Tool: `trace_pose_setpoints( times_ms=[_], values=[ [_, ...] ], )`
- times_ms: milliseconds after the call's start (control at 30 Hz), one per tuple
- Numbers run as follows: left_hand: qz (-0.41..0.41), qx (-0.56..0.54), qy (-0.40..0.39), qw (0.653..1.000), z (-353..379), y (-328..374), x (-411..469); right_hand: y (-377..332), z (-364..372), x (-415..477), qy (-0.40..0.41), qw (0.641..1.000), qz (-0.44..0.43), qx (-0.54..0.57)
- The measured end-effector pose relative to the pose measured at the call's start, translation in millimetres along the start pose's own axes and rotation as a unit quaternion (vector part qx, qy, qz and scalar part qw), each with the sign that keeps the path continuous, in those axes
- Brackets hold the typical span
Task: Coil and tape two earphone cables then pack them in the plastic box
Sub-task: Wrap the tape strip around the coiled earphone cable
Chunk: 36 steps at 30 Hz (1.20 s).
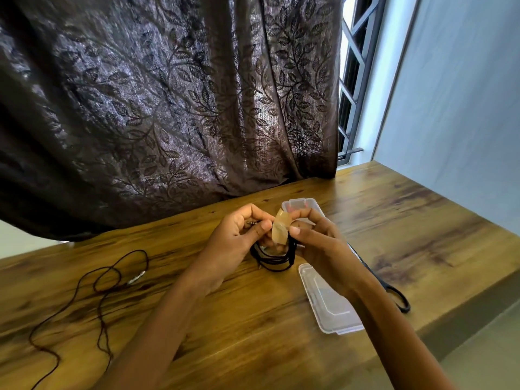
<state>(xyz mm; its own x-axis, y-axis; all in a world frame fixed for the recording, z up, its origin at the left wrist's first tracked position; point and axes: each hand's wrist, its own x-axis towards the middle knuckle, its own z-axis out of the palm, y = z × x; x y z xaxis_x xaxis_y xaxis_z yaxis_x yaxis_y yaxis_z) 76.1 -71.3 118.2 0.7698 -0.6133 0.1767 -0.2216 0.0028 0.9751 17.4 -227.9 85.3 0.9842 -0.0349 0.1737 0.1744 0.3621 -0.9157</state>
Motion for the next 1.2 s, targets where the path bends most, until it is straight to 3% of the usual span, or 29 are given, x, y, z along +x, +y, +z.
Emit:
trace_pose_setpoints(
  times_ms=[367,633,933,1067,1200],
  values=[
    [-0.041,0.012,-0.013,0.999,3.4,5.5,-1.7,-9.7,5.9,-2.3,0.045,0.976,-0.092,-0.19],
    [-0.088,-0.049,-0.007,0.995,8.6,5.4,-1.8,-0.6,3.9,0.8,0.128,0.915,-0.162,-0.346],
    [-0.079,-0.046,0.012,0.996,12.5,2.3,-4.1,4.5,8.2,-4.8,0.202,0.877,-0.203,-0.385],
    [-0.073,-0.042,0.019,0.996,13.5,0.4,-4.3,10.1,11.0,-6.8,0.226,0.84,-0.23,-0.436],
    [-0.072,-0.051,0.012,0.996,14.4,1.4,-5.1,14.7,13.6,-10.6,0.219,0.78,-0.275,-0.517]
  ],
)
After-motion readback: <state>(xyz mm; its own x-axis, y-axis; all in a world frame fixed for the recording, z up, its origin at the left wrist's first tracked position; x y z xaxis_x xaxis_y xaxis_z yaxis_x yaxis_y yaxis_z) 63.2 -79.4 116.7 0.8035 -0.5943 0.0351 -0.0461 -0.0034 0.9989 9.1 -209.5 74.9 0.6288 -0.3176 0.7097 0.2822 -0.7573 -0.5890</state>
